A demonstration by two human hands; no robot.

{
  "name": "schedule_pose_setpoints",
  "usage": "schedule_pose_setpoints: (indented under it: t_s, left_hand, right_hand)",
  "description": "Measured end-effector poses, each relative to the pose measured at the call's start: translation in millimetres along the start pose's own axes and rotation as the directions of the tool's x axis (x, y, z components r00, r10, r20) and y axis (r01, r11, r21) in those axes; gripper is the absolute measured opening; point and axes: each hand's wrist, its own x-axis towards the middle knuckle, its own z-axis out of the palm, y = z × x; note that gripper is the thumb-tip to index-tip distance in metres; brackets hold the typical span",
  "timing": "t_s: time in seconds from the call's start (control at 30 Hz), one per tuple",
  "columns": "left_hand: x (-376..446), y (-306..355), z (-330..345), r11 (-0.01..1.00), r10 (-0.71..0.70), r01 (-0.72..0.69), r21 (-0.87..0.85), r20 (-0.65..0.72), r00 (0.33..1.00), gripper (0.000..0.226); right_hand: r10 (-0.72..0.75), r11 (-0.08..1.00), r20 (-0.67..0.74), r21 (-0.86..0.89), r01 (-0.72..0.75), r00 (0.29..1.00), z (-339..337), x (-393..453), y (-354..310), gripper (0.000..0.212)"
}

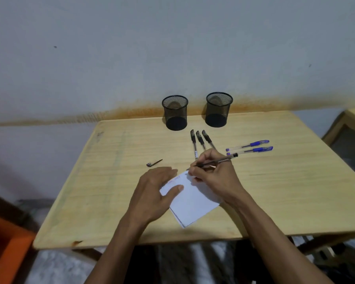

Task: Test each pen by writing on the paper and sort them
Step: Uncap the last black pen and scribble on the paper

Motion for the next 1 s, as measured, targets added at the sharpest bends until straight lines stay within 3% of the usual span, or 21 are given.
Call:
schedule_pose_setpoints:
  t_s: [0.27,0.5,1.0]
  left_hand:
    - [-3,-7,6,0.994,0.010,-0.013,0.111,0.024,1.000,0.052]
    - [0,-12,13,0.996,0.006,-0.009,0.094,0.028,1.000,0.068]
    - [-1,-20,19,0.993,0.031,-0.030,0.117,-0.007,0.999,0.061]
  right_hand:
    - [-0.004,0.973,0.112,-0.230,0.030,0.994,5,18,10,0.010]
    - [-0.001,0.977,0.109,-0.210,0.025,0.994,8,31,19,0.011]
    - [-0.035,0.963,0.137,-0.262,0.071,0.990,12,35,26,0.016]
